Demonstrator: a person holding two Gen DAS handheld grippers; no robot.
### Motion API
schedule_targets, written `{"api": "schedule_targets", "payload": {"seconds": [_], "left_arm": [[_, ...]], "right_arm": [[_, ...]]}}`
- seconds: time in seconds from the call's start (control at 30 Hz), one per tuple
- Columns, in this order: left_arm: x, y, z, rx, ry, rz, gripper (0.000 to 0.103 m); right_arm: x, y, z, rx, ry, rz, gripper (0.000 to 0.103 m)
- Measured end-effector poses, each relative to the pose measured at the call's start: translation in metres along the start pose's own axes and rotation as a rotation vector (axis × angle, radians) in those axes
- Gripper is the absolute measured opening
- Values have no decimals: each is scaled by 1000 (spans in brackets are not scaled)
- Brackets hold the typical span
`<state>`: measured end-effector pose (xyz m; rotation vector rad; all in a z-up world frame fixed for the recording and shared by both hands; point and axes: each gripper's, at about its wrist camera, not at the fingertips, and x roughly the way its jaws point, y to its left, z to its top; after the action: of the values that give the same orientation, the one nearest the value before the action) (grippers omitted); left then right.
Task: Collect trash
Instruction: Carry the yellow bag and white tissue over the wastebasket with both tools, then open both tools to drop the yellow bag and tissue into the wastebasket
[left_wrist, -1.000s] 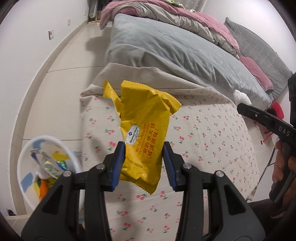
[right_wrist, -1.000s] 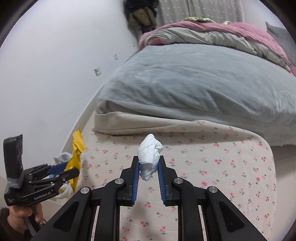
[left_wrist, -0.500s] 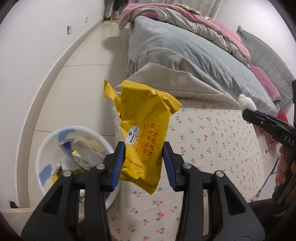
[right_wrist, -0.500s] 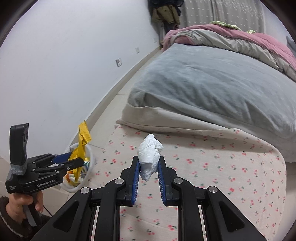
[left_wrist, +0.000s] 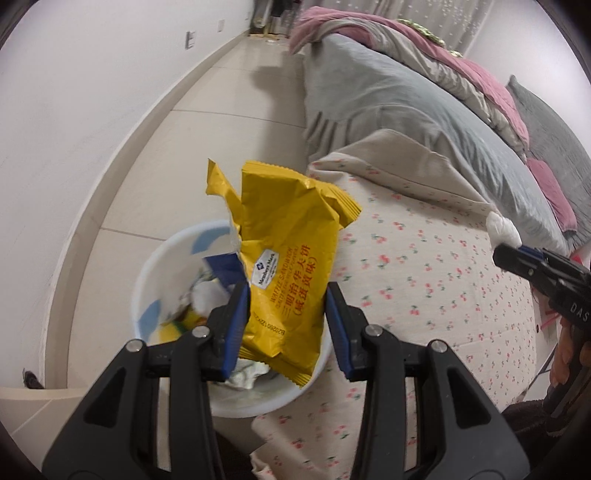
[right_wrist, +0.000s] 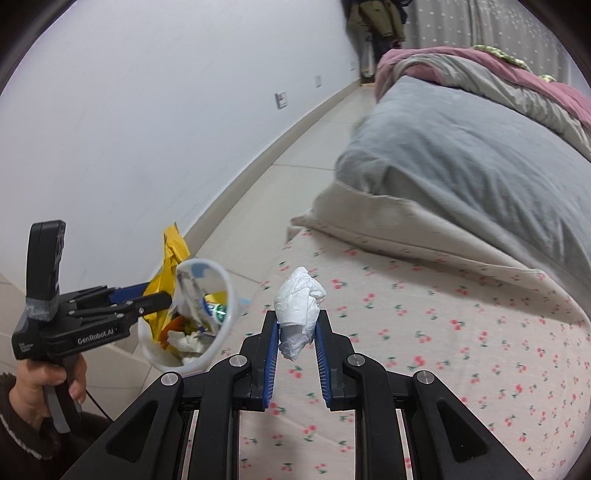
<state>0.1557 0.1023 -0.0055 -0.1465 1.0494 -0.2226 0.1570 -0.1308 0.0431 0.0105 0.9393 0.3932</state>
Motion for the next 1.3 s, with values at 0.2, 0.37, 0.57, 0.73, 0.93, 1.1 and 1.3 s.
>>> {"api": "schedule_targets", "payload": {"seconds": [0.2,0.37,0.57,0.73,0.93,1.1,1.3], "left_arm": [[-1,23,-7,-35,12,22,43],[2,40,-12,-53,23,53,44],[-1,60,-15,-98,22,85,73],[-11,74,-19,-116,23,109,79],[-14,85,-29,-110,41,151,84],[-18,91,-33,-121,46,159,89],[-22,94,-35,-139,45,170,99]], "right_arm": [[19,30,-3,-53,38,32,20],[36,52,-6,-97,65,50,20],[56,74,-10,-132,98,64,20],[68,87,-12,-153,115,74,20],[85,103,-16,-184,142,90,21],[100,116,-19,-205,163,97,21],[110,127,-24,-213,170,130,39]]}}
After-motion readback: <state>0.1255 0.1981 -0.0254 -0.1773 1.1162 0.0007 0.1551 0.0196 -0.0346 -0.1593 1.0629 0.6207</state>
